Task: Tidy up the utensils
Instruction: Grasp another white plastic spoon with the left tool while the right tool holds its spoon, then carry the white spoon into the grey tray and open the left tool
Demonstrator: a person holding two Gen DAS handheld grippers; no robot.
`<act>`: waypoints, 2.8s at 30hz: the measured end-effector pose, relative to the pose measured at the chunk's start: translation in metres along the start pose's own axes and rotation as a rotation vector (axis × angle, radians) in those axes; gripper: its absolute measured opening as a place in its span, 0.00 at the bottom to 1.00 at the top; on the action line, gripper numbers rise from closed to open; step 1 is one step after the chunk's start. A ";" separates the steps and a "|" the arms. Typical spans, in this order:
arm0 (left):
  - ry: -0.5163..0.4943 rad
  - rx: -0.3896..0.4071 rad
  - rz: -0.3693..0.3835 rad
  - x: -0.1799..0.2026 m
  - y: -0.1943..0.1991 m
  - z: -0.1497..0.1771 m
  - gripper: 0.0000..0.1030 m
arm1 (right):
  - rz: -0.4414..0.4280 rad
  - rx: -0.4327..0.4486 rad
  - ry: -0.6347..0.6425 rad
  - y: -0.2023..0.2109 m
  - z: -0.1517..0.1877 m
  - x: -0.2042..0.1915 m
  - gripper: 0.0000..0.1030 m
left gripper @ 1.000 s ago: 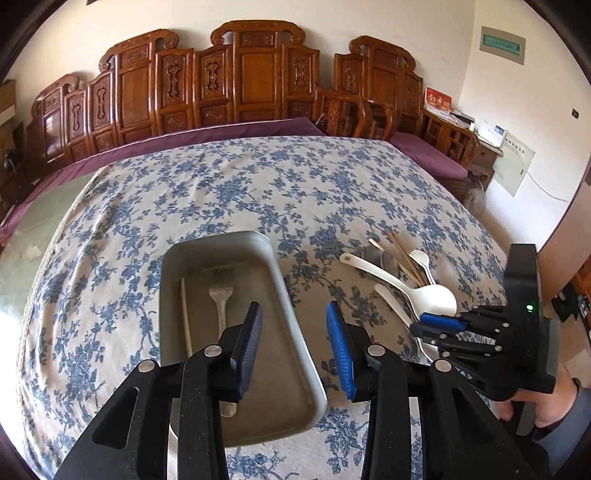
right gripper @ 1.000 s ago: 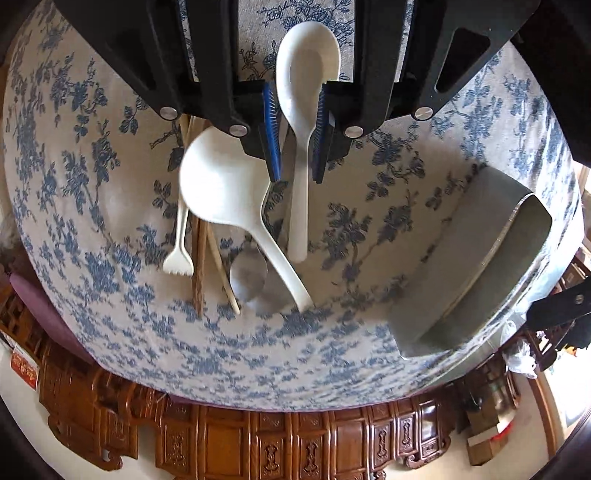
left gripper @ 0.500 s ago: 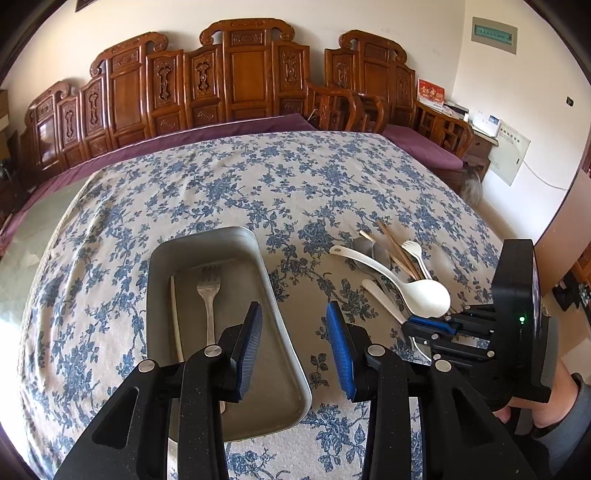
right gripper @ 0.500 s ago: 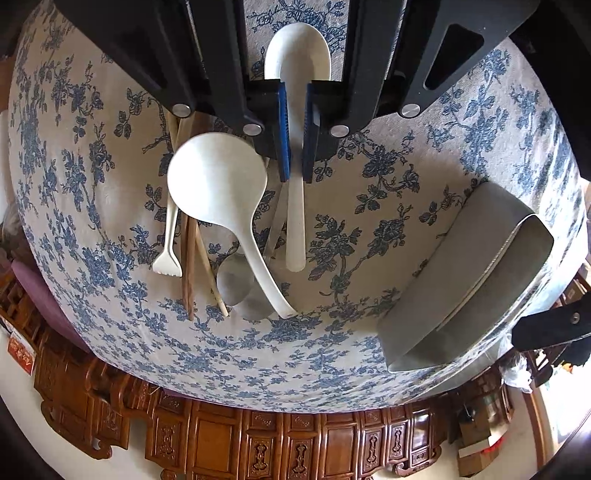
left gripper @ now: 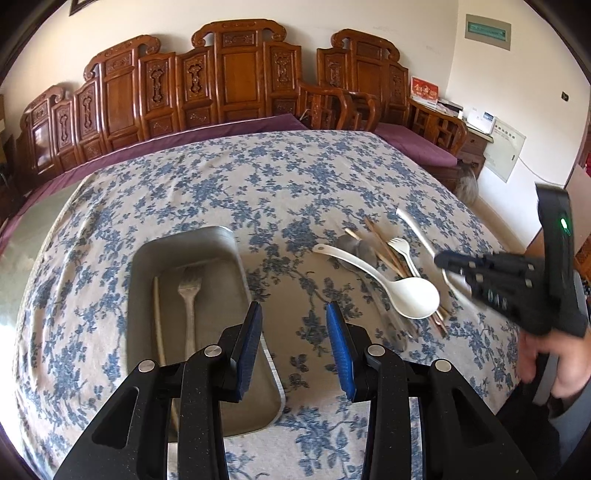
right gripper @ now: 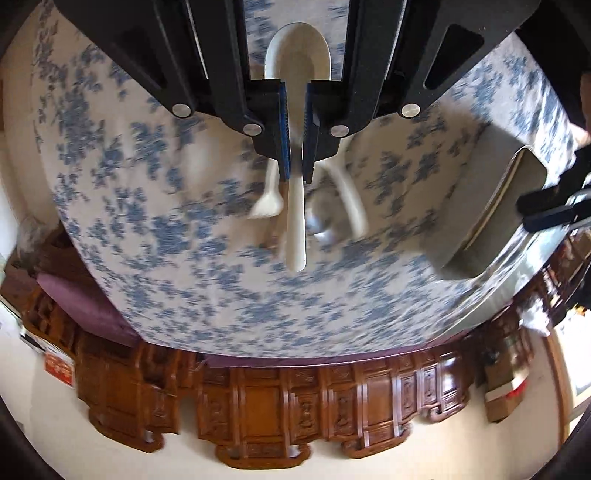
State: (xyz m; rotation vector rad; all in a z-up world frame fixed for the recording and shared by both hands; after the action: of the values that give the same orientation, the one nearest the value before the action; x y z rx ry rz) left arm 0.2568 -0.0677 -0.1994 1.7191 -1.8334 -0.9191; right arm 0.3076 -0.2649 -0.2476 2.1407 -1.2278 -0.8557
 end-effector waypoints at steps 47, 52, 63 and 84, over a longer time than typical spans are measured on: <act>0.021 -0.182 0.044 0.125 -0.115 -0.014 0.26 | -0.011 -0.002 -0.138 -0.023 0.000 0.097 0.08; 0.016 -0.179 0.035 0.124 -0.116 -0.015 0.12 | -0.013 0.002 -0.142 -0.023 0.000 0.096 0.08; -0.001 -0.135 0.016 0.111 -0.096 -0.019 0.03 | -0.030 0.012 -0.121 -0.022 -0.007 0.084 0.08; -0.007 -0.055 -0.055 0.039 -0.031 -0.029 0.03 | -0.155 0.036 0.008 -0.021 -0.021 -0.020 0.08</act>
State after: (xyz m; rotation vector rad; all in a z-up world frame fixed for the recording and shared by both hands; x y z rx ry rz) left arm 0.2946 -0.1108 -0.2072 1.7430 -1.7563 -0.9892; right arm 0.3267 -0.2352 -0.2434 2.2896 -1.0918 -0.8951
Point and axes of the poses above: each gripper's, at about its wrist camera, not at the fingertips, and y roughly against the way its jaws point, x to its right, z to its underside, the point moved 7 cm from there along -y, roughly the way its jaws point, and after that the axes turned 13 degrees about -z, right-handed, at the moved point
